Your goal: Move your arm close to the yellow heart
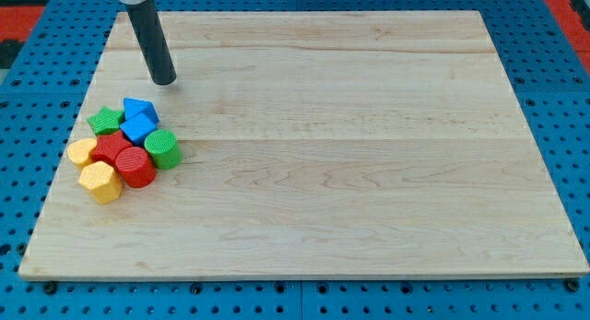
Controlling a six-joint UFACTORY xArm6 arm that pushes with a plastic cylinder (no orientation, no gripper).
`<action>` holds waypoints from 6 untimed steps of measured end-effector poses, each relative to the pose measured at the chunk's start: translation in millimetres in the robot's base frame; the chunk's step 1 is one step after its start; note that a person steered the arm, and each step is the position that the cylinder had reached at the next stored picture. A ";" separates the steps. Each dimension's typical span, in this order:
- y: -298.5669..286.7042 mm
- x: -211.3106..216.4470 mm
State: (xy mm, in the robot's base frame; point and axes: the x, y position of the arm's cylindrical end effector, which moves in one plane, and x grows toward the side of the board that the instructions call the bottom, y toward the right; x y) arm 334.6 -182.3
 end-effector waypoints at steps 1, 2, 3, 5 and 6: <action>0.0 -14.6; 0.0 -16.2; -30.4 -16.2; -122.2 -13.8; -117.0 67.6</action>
